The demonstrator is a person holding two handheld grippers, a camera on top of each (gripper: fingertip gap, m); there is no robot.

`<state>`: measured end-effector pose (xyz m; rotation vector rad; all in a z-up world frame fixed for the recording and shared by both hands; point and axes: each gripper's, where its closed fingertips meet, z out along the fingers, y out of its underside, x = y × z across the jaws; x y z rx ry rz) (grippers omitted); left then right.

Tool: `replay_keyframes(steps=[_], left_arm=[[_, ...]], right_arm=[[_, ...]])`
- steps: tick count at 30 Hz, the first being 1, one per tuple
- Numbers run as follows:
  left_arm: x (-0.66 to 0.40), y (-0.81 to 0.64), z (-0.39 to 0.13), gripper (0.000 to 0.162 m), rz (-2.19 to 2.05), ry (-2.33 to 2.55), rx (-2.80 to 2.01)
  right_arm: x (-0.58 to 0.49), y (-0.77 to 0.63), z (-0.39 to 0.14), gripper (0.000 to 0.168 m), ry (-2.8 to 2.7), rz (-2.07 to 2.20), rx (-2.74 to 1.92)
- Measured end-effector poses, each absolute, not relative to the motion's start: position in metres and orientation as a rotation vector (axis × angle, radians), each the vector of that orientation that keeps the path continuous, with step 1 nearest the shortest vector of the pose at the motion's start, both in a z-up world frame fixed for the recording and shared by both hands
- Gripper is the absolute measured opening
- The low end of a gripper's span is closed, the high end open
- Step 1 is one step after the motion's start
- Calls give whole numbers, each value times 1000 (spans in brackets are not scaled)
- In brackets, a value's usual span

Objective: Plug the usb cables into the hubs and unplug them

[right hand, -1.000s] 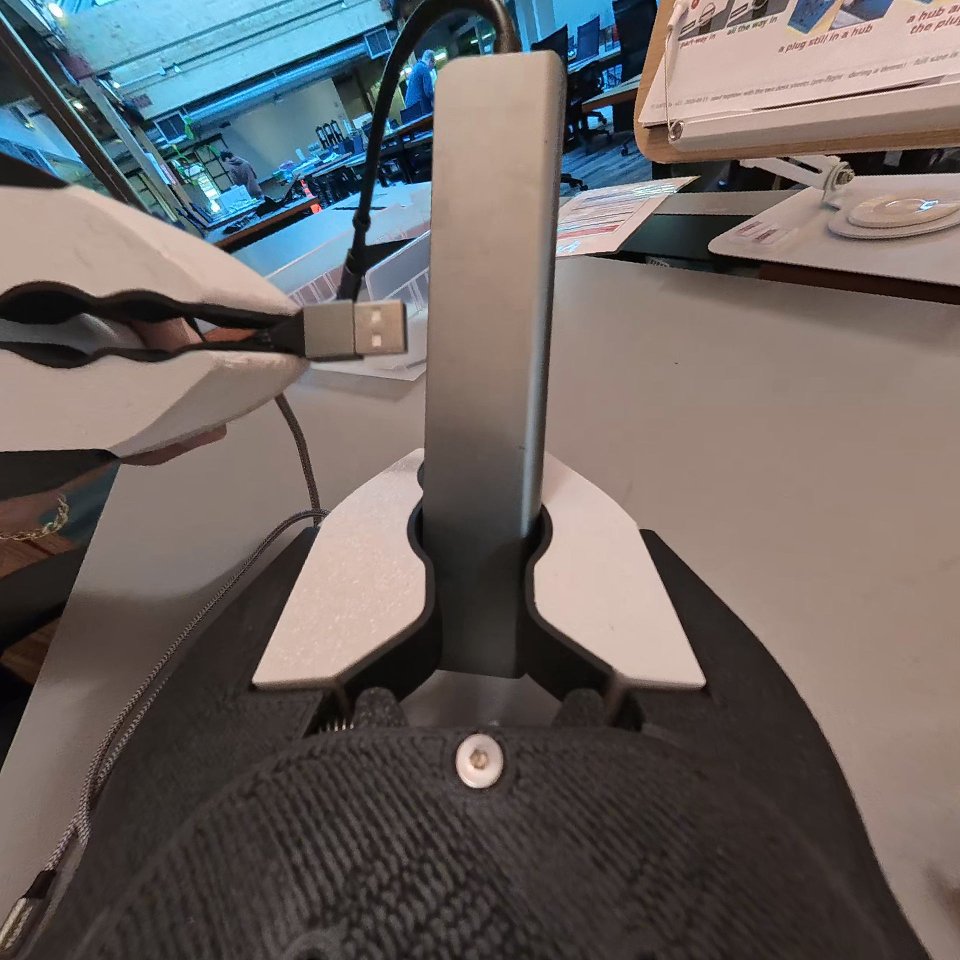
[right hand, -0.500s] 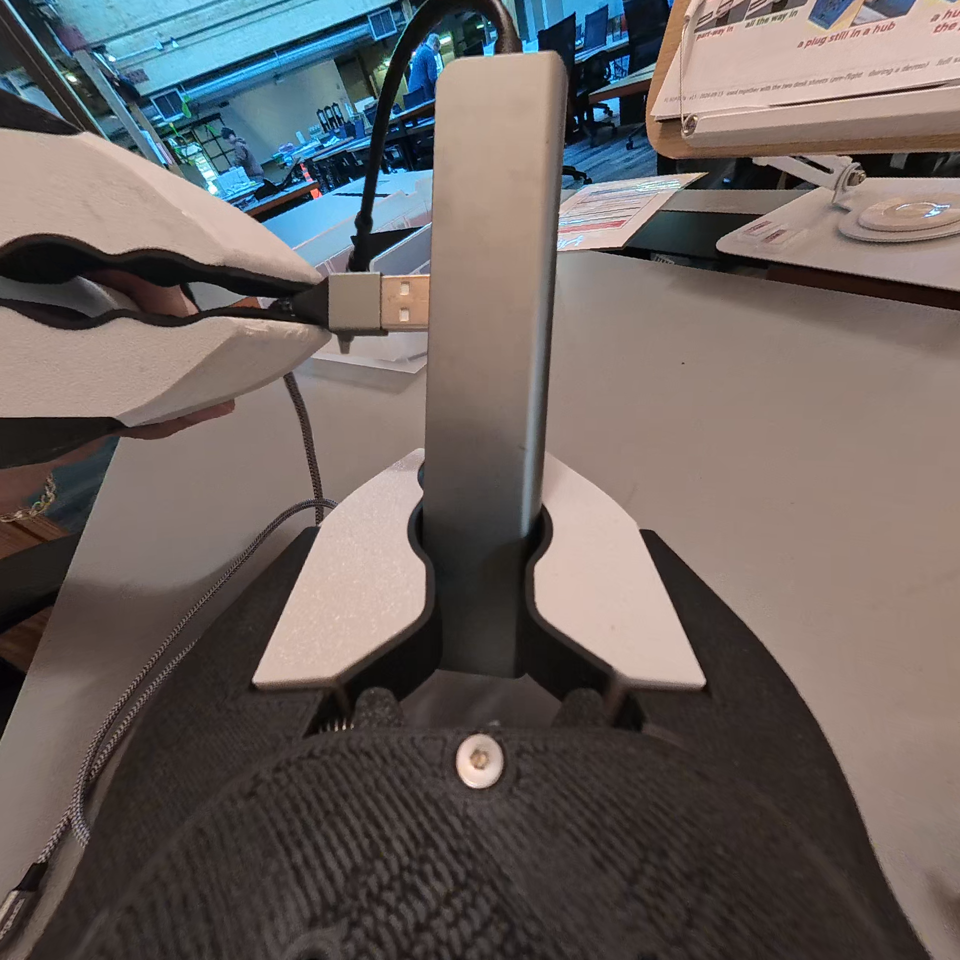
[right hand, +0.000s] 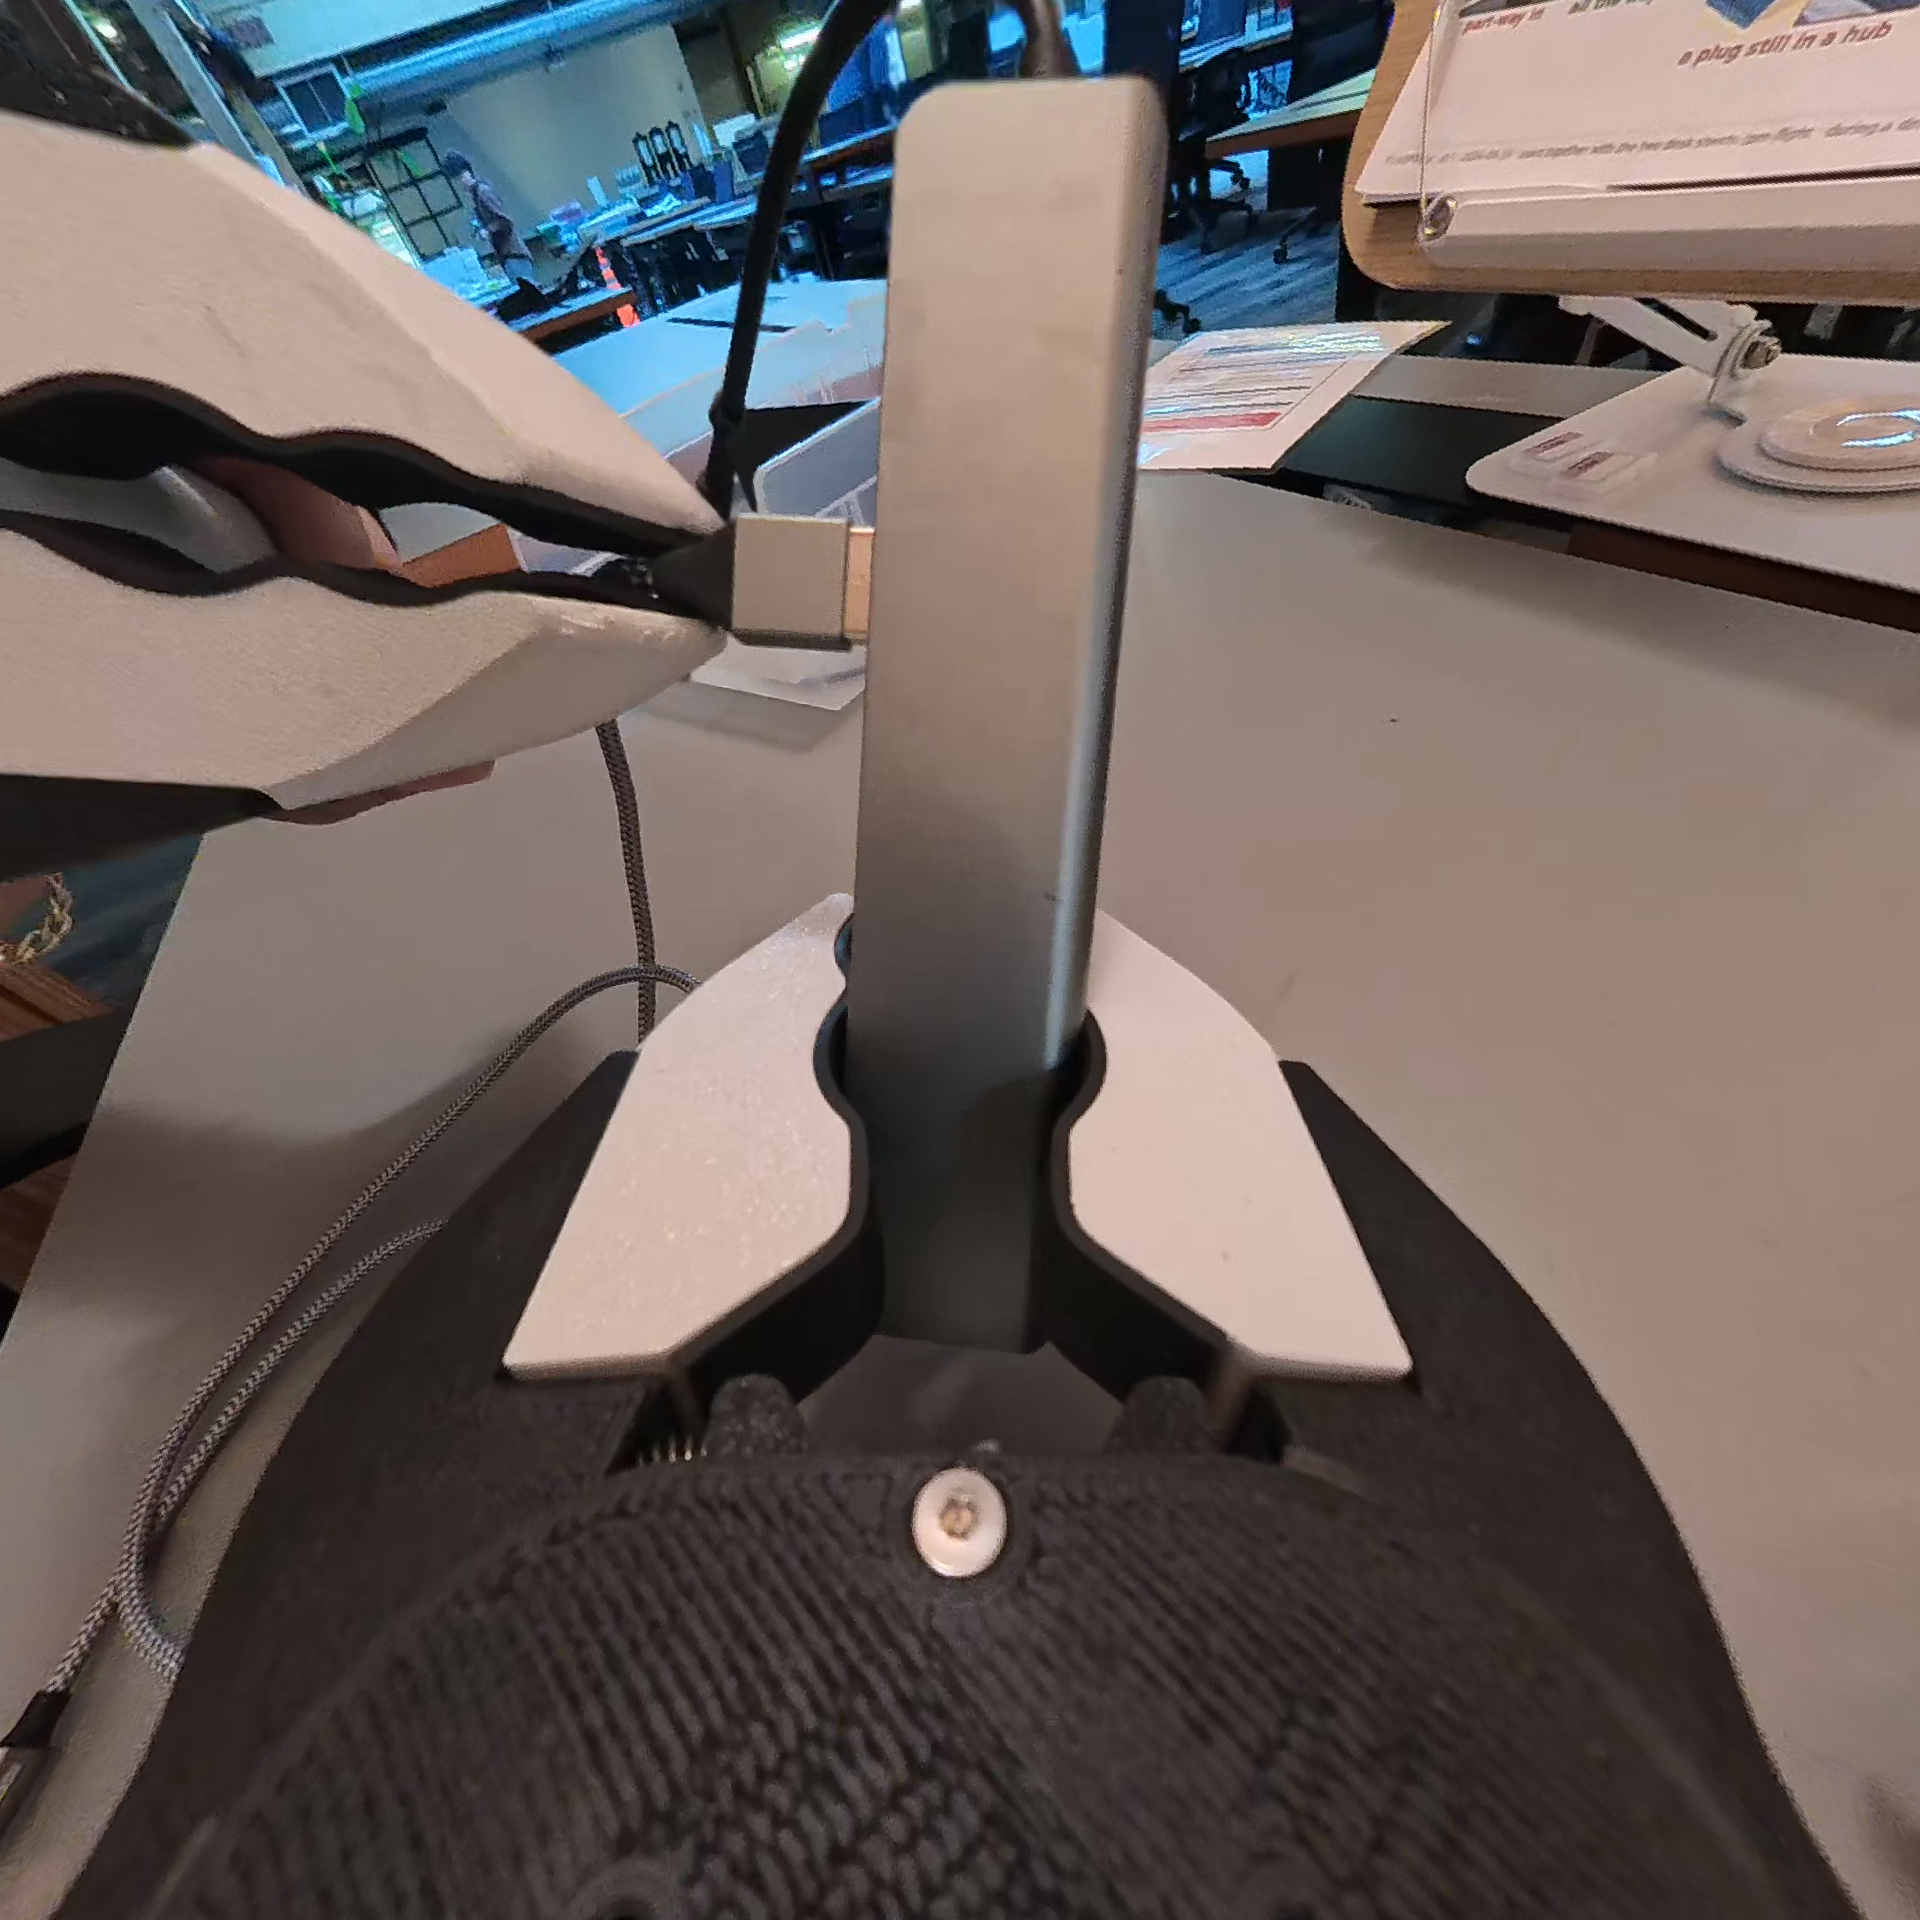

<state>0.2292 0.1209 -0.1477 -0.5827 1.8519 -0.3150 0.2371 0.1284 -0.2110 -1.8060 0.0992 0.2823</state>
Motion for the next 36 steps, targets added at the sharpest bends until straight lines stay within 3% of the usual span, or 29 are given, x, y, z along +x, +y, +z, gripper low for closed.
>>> replay_keyframes(steps=[24,36], left_arm=[[231,121,-147,4,-418,1834,-597],[227,112,-146,4,-330,1801,-486]], right_arm=[[241,127,-203,33,111,260,-1745],[250,128,-190,45,136,125,-1648]])
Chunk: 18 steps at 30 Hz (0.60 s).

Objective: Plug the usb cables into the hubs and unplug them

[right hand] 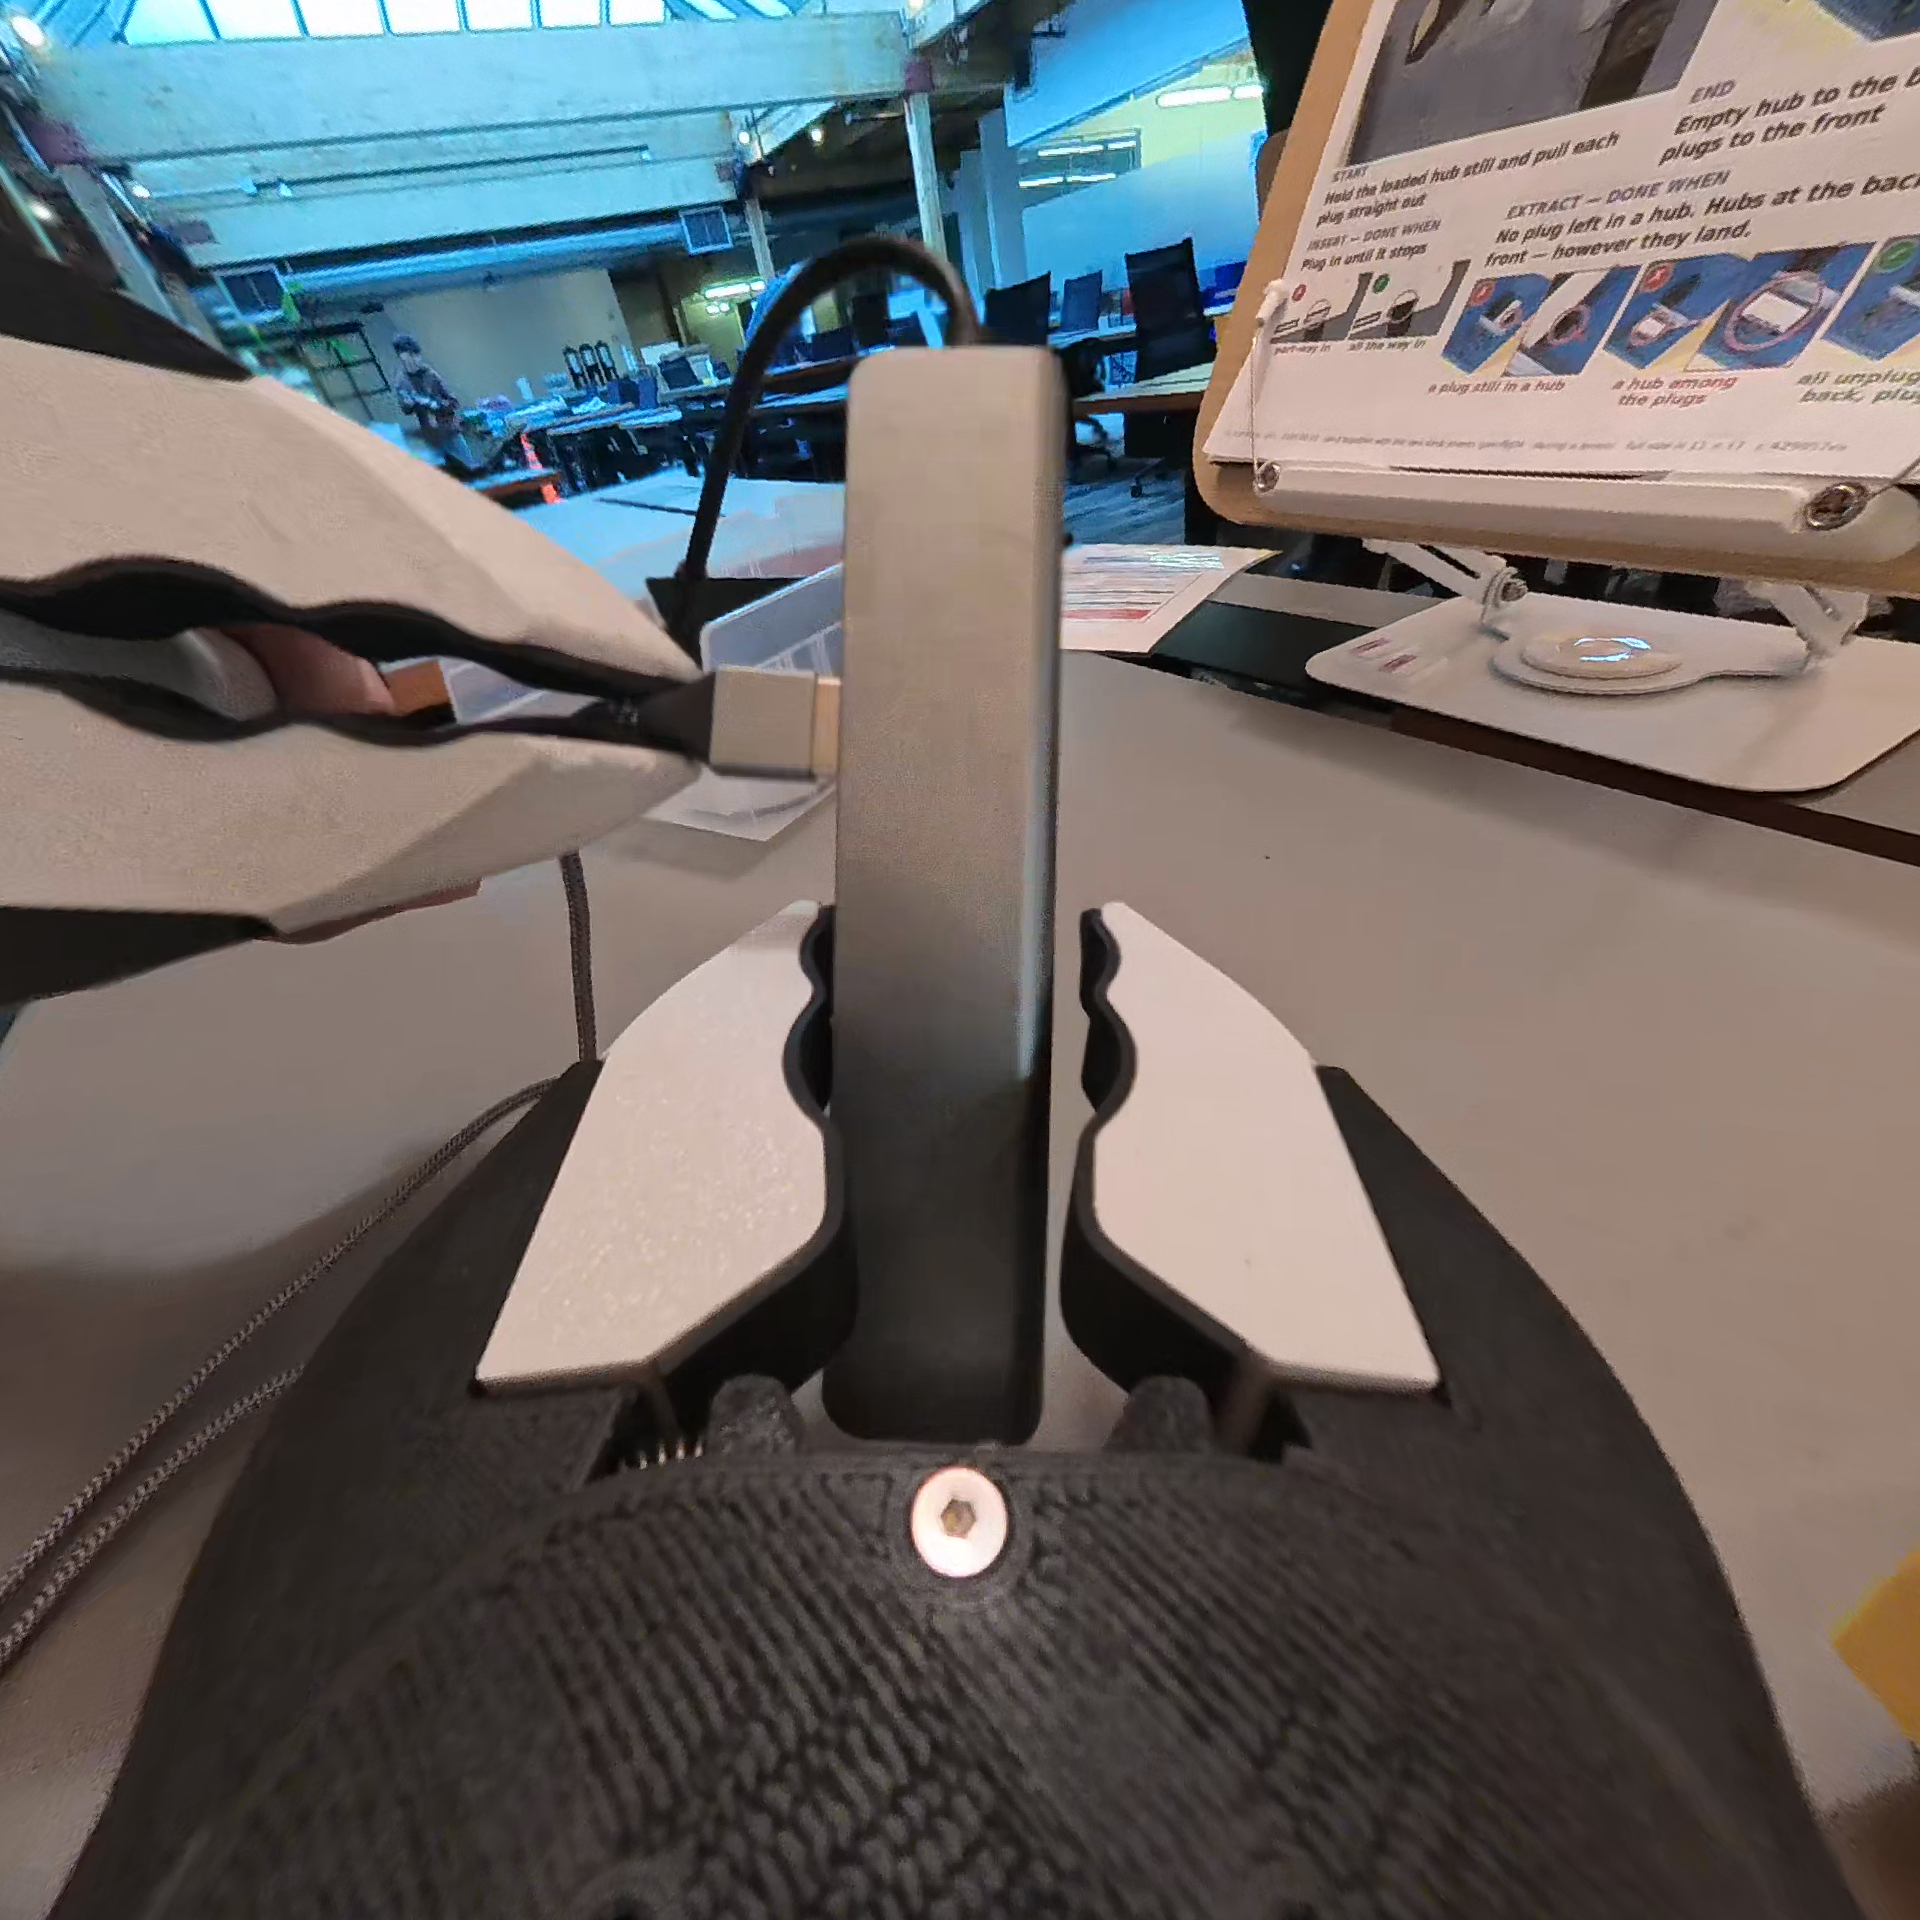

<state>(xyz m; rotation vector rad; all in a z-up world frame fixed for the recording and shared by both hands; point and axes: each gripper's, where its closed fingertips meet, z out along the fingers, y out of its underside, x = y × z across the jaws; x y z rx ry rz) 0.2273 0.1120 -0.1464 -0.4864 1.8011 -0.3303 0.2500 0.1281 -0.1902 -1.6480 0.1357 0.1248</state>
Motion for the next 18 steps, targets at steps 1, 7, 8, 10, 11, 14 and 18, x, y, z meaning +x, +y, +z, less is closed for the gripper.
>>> replay_keyframes(steps=[1,7,8,10,11,14,18], left_arm=[[227,109,-148,4,-281,1807,-439],[225,99,-156,4,-173,1814,-329],[225,99,-156,4,-164,1811,-321],[225,98,-155,4,-149,1808,-309],[225,98,-155,4,-134,1805,-298],[224,96,-155,4,-123,1802,-277],[224,97,-157,4,-126,1807,-281]], right_arm=[[249,129,-191,47,129,120,-1657],[247,130,-191,40,107,97,-1662],[249,129,-190,37,112,92,-1653],[250,128,-189,36,114,79,-1644],[250,128,-189,36,113,65,-1647],[252,129,-190,36,104,22,-1652],[252,129,-191,36,101,-13,-1662]])
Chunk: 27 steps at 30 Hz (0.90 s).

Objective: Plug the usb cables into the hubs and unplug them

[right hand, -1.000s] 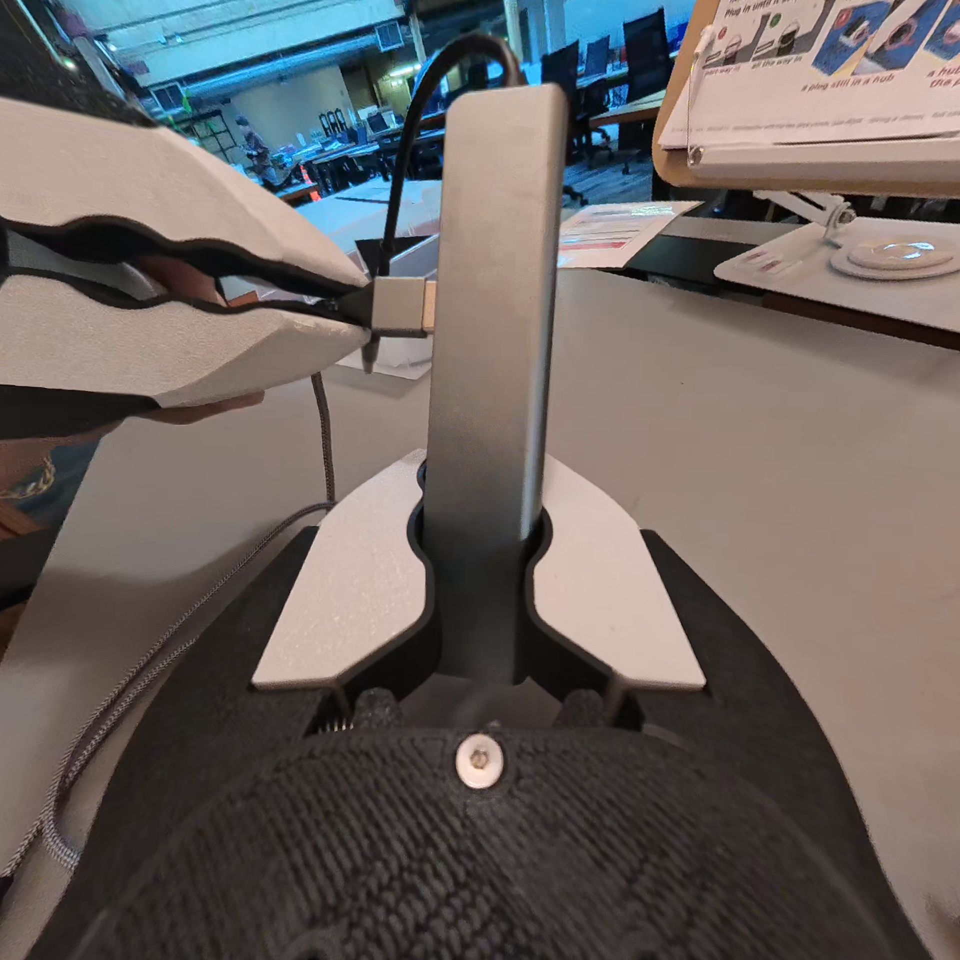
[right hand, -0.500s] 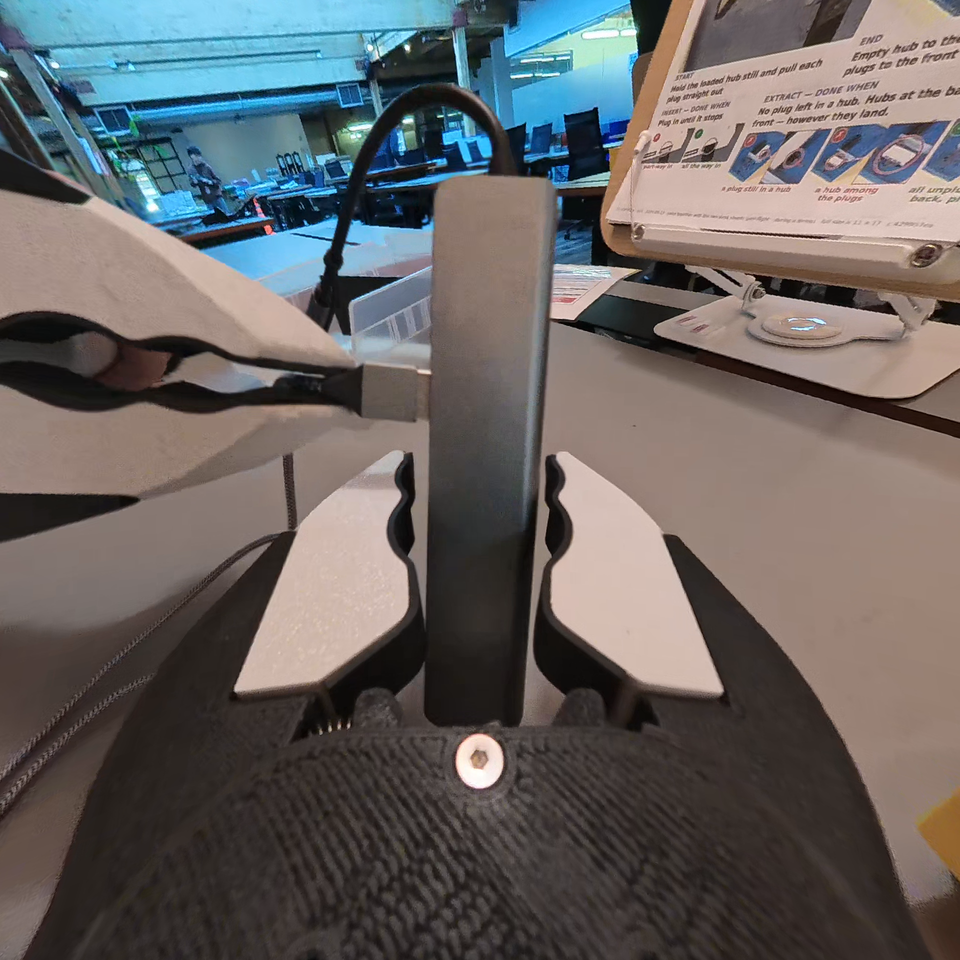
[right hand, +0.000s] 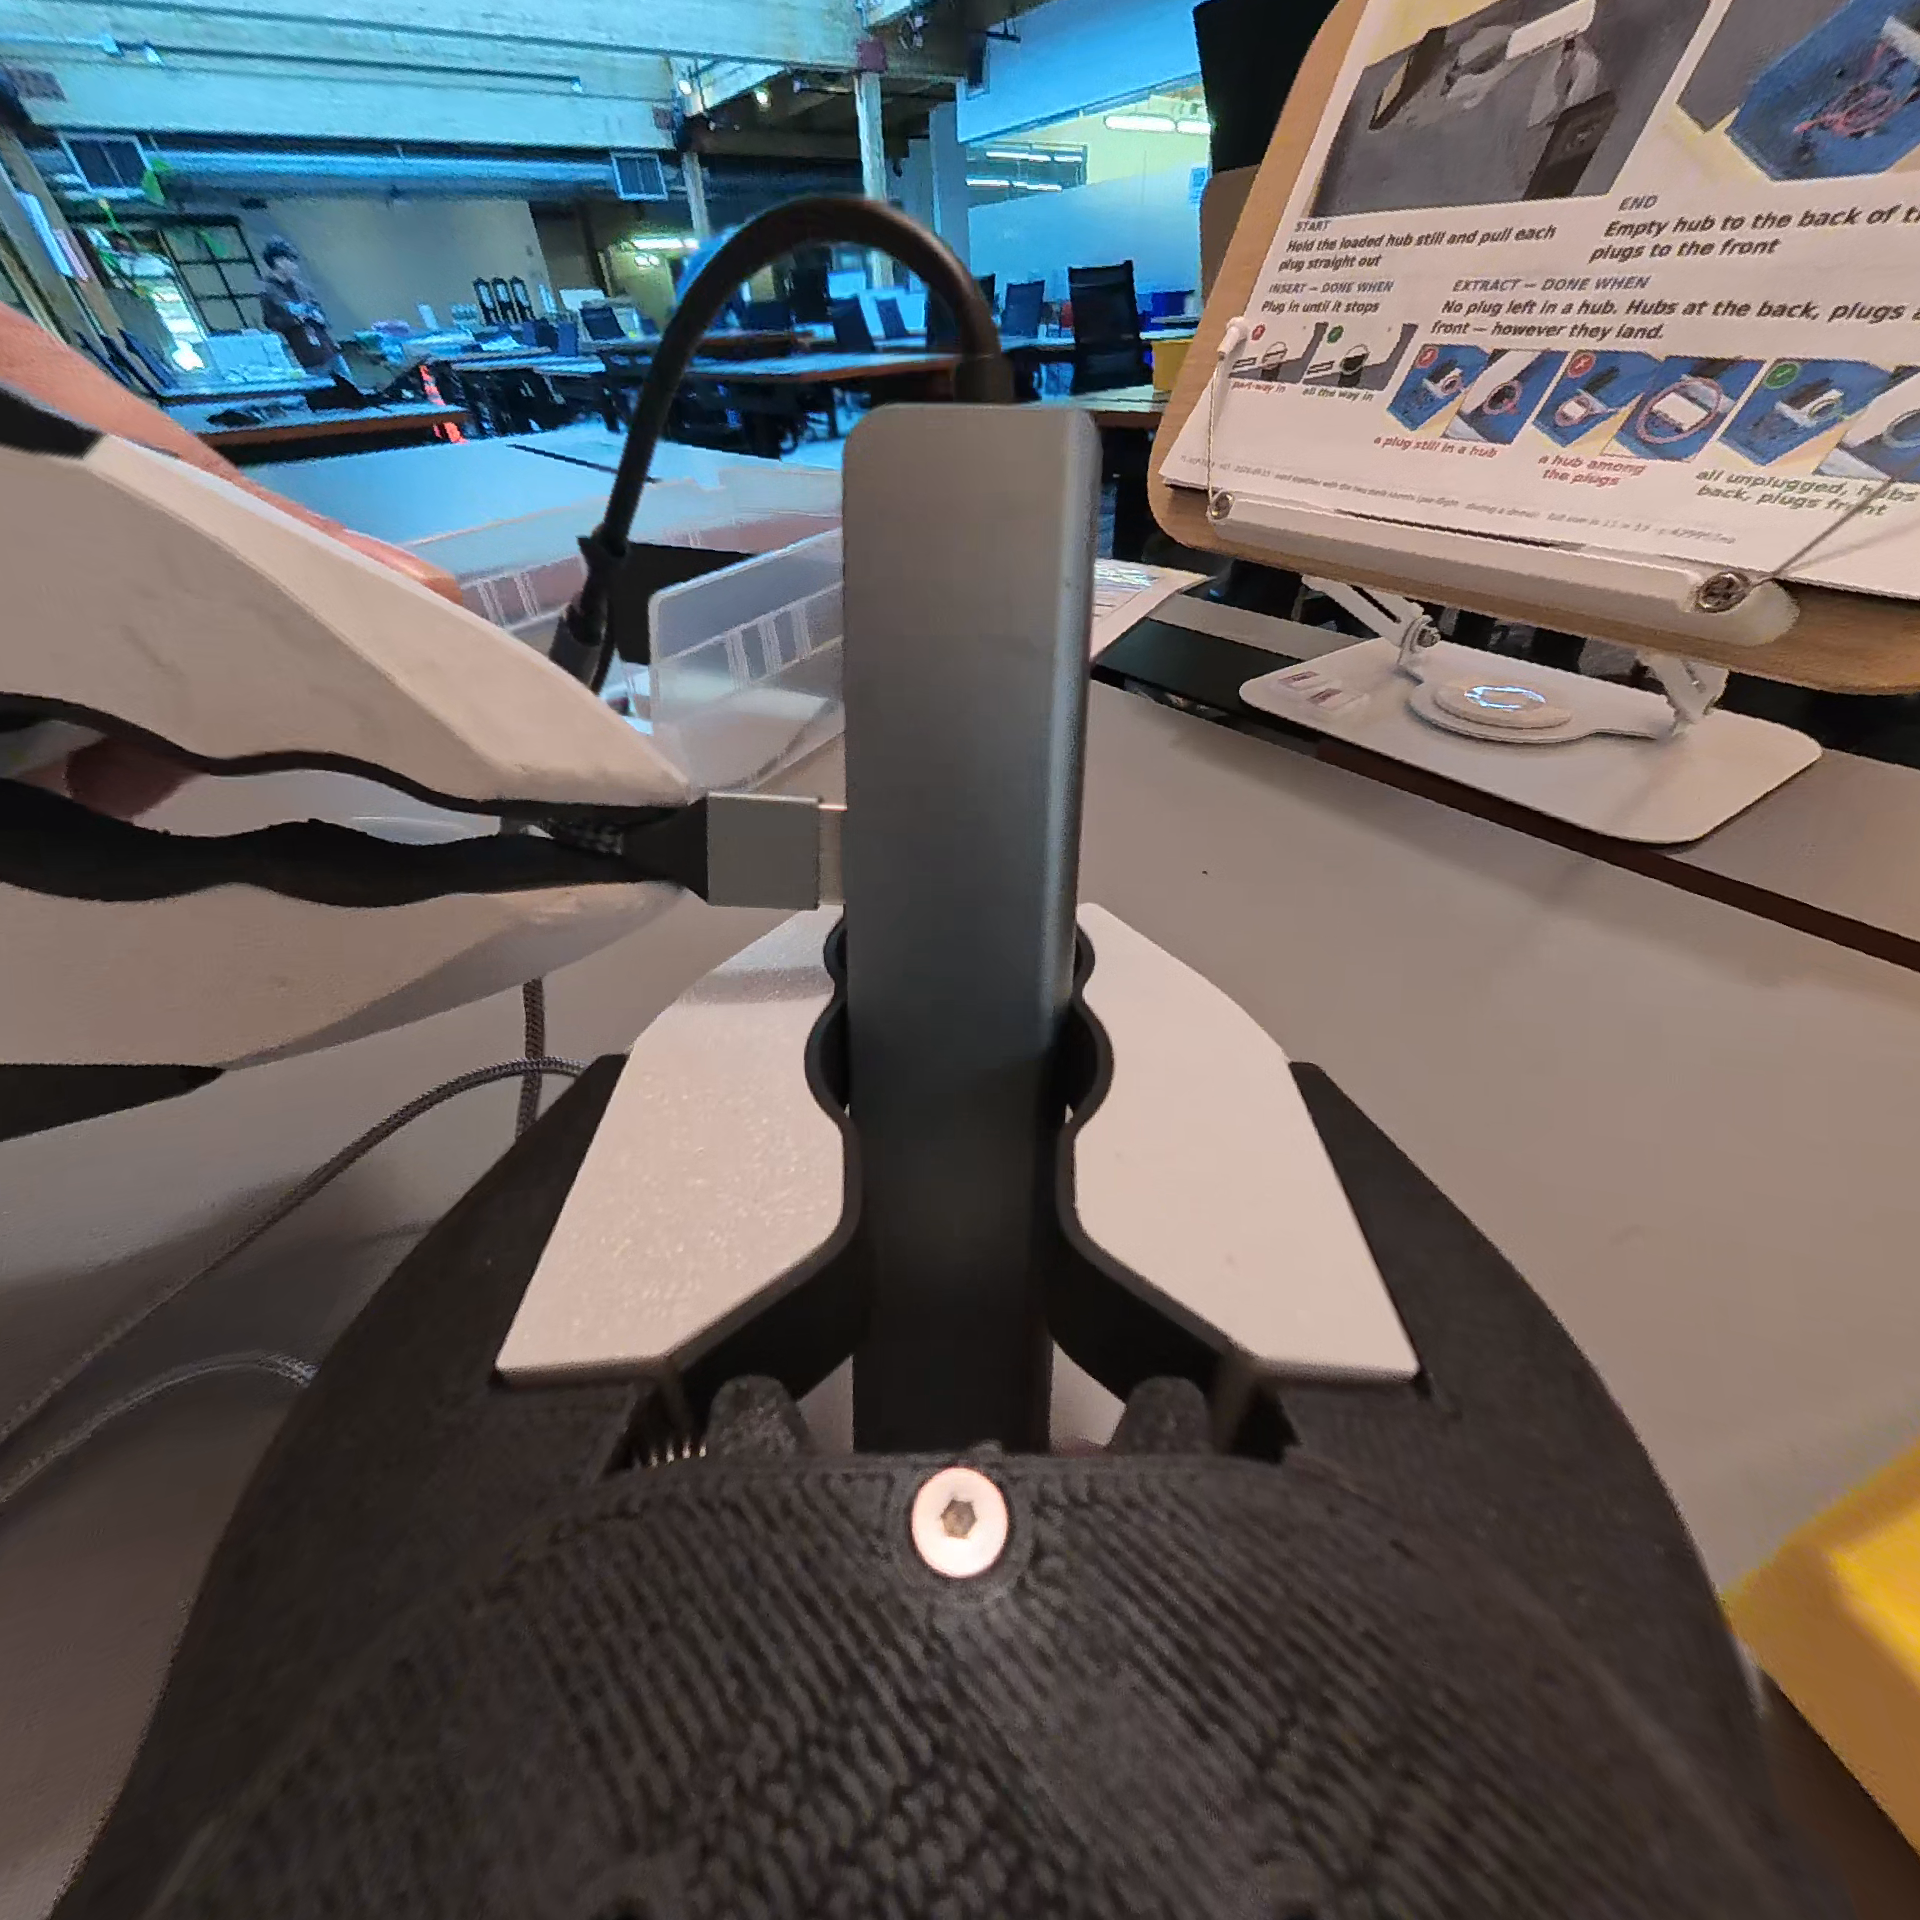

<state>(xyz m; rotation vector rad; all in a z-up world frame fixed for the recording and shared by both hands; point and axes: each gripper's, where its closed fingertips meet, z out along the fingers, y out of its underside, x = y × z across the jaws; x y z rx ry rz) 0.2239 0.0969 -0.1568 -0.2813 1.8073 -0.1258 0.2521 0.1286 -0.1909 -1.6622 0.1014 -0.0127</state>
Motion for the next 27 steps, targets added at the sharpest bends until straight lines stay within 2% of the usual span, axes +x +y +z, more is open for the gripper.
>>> replay_keyframes(steps=[10,18,20,24,25,27], left_arm=[[225,97,-161,5,-145,1783,-279],[229,91,-159,28,-248,1788,-351],[230,92,-158,25,-248,1784,-354],[231,88,-157,12,-256,1779,-321],[231,87,-158,3,-251,1779,-309],[231,89,-159,0,-232,1776,-307]], right_arm=[[254,126,-194,36,85,-1,-1686],[257,124,-189,36,97,12,-1644],[257,125,-189,36,86,-6,-1644],[254,127,-189,36,55,-65,-1650],[252,127,-189,35,36,-66,-1652],[250,128,-190,35,23,-74,-1660]])
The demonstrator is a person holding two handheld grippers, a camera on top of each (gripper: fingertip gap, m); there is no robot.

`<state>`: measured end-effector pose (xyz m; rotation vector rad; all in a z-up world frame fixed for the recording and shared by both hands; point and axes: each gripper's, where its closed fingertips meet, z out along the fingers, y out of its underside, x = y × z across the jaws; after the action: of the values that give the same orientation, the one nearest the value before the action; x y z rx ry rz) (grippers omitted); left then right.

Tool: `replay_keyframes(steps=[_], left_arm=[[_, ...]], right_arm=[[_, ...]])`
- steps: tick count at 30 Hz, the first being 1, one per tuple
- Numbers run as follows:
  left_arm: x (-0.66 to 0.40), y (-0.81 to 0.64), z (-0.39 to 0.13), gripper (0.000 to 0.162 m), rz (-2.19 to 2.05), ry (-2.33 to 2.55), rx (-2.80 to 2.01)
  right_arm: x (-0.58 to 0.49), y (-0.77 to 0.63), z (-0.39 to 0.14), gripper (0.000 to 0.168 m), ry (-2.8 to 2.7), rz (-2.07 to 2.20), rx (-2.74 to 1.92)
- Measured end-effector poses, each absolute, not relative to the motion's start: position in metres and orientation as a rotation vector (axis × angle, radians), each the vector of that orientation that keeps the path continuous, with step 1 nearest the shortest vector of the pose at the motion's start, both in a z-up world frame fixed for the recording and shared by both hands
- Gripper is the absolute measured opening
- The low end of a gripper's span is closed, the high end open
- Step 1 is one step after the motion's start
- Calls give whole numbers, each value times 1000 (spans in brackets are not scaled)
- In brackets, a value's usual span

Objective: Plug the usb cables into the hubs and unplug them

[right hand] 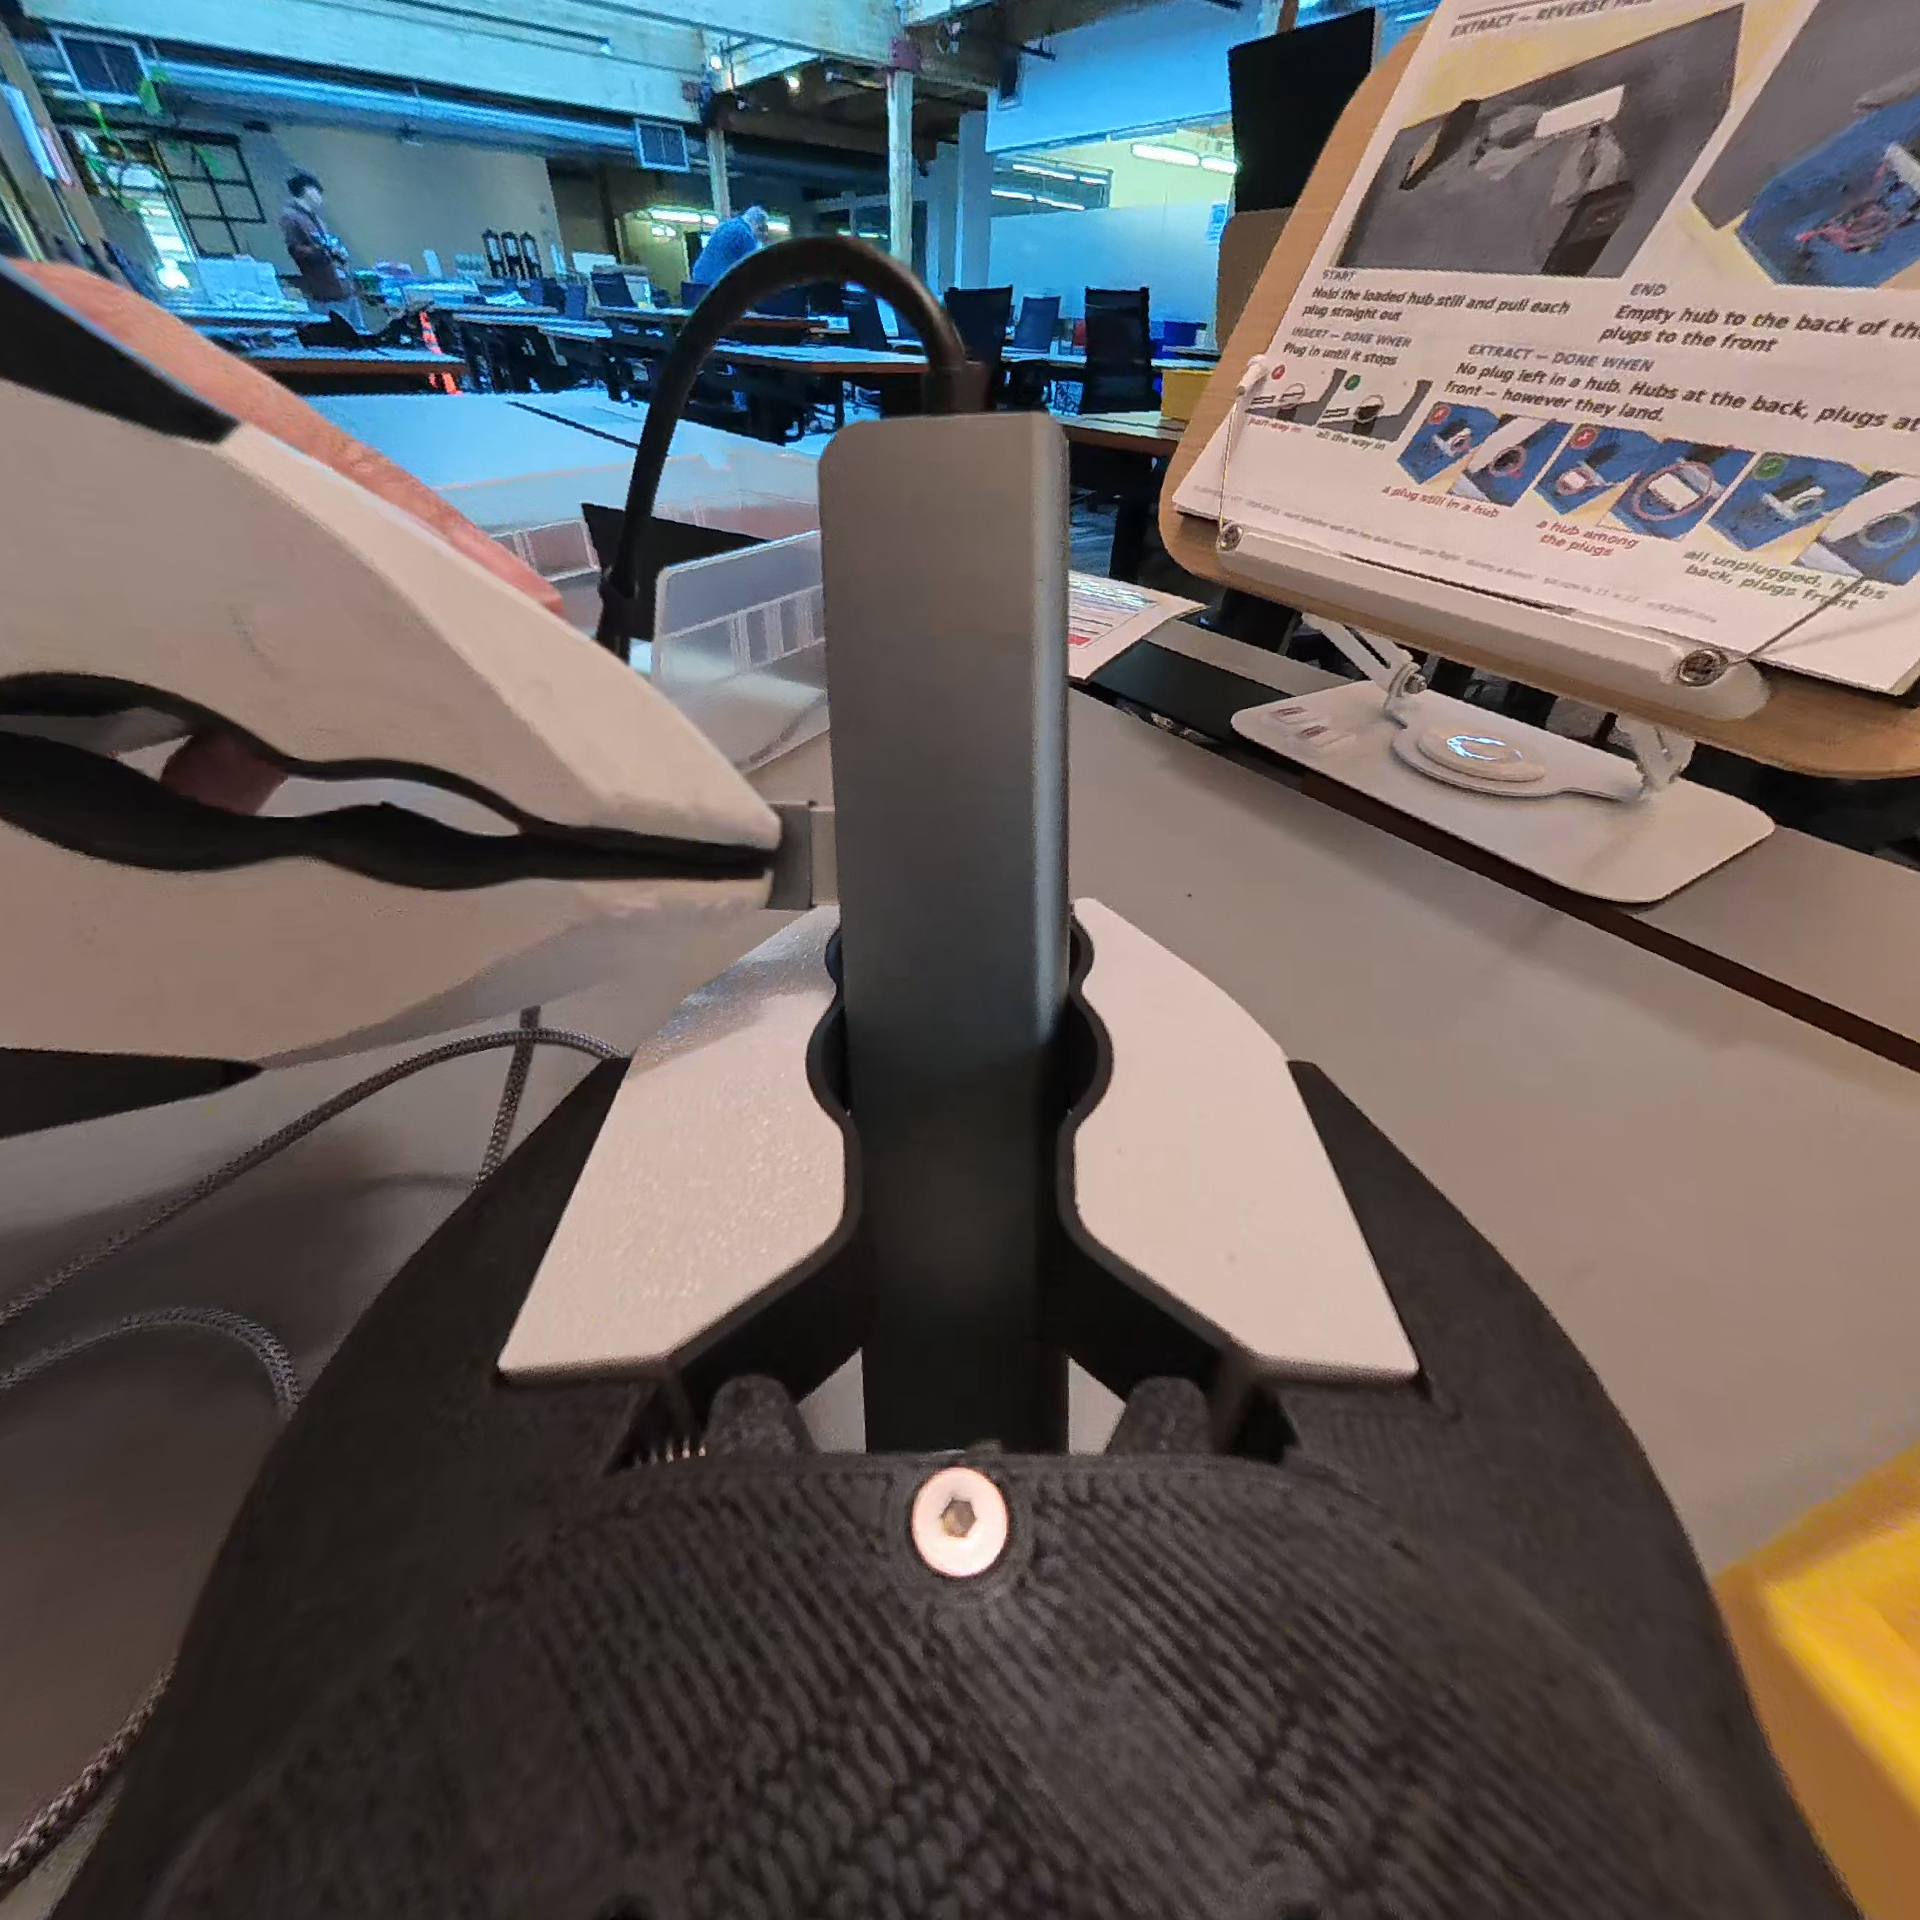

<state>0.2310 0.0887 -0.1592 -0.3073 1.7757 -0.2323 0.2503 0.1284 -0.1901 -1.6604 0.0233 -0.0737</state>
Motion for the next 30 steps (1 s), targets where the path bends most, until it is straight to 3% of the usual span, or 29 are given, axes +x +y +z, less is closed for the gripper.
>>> replay_keyframes(steps=[4,12,16,30], left_arm=[[228,87,-157,19,-277,1772,-319],[229,99,-161,9,-232,1769,-331],[227,93,-161,18,-250,1760,-292],[230,90,-157,13,-288,1731,-315]], right_arm=[[251,128,-190,35,31,-34,-1660],[248,126,-188,35,24,39,-1641],[250,126,-187,35,36,32,-1638],[248,126,-184,35,33,43,-1613]])
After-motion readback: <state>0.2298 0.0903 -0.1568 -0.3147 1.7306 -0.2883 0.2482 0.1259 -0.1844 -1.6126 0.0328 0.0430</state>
